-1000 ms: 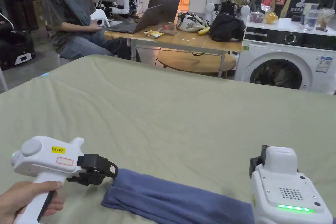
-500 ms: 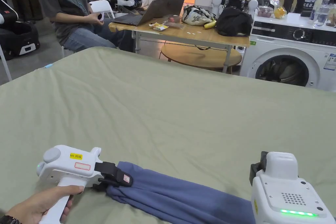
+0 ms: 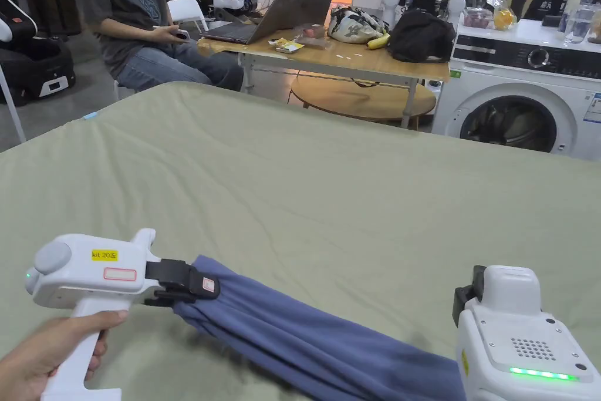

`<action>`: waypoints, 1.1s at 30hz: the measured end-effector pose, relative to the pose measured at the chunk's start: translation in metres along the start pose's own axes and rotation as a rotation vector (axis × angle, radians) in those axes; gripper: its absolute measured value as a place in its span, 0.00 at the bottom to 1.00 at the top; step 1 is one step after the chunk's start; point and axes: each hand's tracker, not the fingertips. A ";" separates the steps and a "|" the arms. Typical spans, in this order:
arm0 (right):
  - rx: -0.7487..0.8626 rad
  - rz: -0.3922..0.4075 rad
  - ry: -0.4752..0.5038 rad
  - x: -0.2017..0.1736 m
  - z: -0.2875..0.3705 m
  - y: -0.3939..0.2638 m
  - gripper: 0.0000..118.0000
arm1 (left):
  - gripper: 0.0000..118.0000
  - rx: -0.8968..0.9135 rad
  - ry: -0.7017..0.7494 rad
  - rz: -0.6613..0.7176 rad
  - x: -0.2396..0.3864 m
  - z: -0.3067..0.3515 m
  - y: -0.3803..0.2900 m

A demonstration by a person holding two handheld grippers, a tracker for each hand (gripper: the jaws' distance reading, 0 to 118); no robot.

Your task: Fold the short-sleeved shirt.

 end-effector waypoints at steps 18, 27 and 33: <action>0.004 -0.015 -0.003 0.016 0.004 0.003 0.00 | 0.00 -0.079 -0.083 -0.153 0.095 -0.020 -0.002; -0.013 -0.031 -0.036 0.034 0.010 -0.006 0.00 | 0.00 -0.296 0.015 -0.165 0.115 -0.146 -0.036; -0.034 -0.035 -0.068 0.049 0.013 -0.013 0.00 | 0.23 -0.376 0.154 -0.106 0.103 -0.202 -0.063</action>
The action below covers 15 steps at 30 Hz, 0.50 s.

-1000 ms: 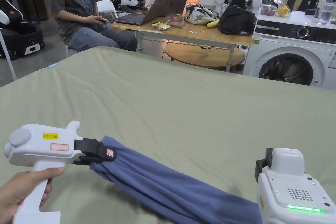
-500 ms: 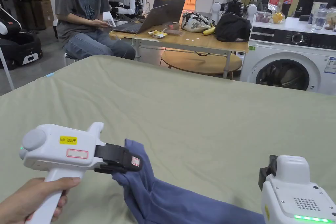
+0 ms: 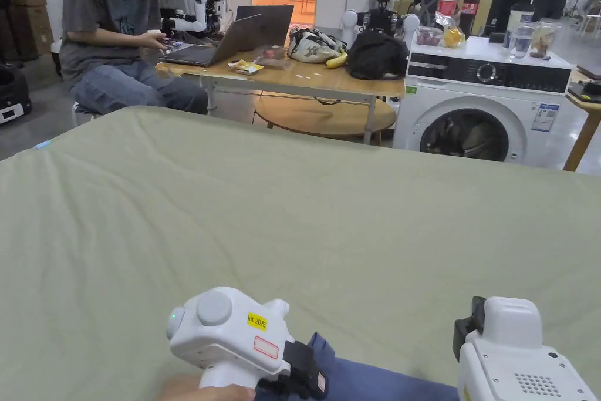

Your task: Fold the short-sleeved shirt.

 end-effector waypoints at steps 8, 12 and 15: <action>-0.018 -0.016 -0.020 0.013 0.001 -0.004 0.00 | 0.51 -0.074 0.355 -0.126 0.005 0.030 -0.013; -0.019 -0.021 -0.024 0.015 0.004 -0.004 0.00 | 0.49 -0.010 0.298 -0.127 0.000 0.051 -0.013; -0.020 -0.025 -0.023 0.016 0.004 -0.005 0.00 | 0.12 0.047 0.371 -0.151 -0.004 0.058 -0.012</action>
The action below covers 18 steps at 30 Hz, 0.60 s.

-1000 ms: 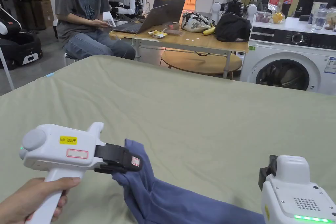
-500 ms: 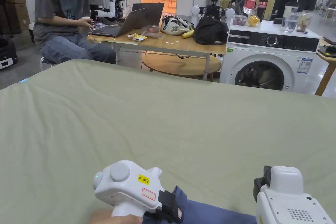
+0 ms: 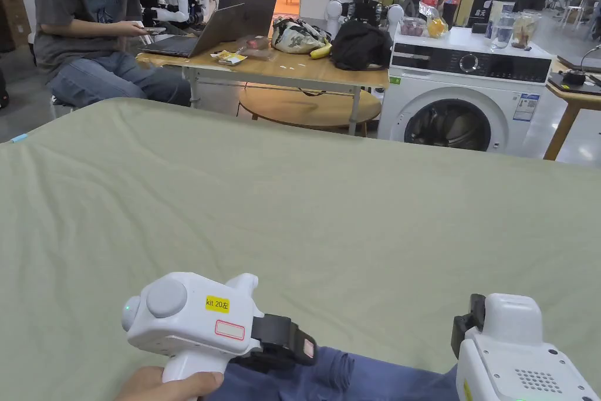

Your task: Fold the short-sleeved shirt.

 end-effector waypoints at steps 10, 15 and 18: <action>-0.005 -0.002 0.009 0.000 0.001 -0.002 0.00 | 0.04 -0.024 -0.468 0.082 0.056 -0.068 -0.011; -0.011 -0.005 0.005 0.003 0.000 -0.004 0.00 | 0.01 0.017 -0.512 0.122 0.062 -0.095 -0.011; -0.013 -0.011 0.002 0.005 0.000 -0.004 0.00 | 0.01 0.035 -0.500 0.104 0.073 -0.101 -0.012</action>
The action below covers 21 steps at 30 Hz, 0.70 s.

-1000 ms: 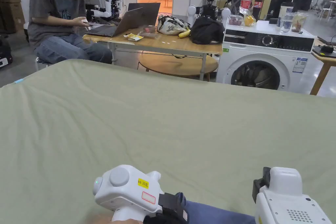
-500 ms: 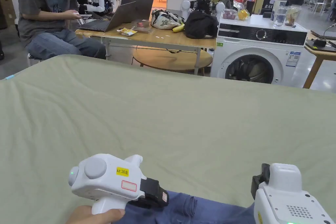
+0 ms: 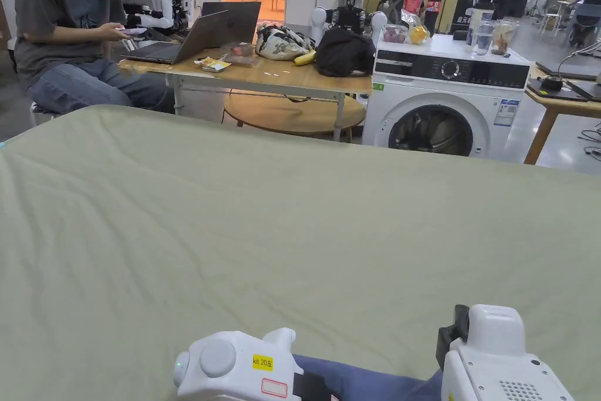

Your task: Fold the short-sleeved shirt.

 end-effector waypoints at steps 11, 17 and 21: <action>0.039 -0.016 -0.022 0.008 0.005 0.005 0.00 | 0.01 0.013 0.347 -0.080 -0.022 0.110 0.016; 0.063 -0.043 -0.005 0.003 0.003 0.014 0.00 | 0.53 0.071 0.443 -0.117 -0.056 0.189 0.025; 0.063 -0.036 0.011 -0.005 0.001 0.015 0.00 | 0.53 0.104 0.485 -0.063 -0.092 0.204 0.020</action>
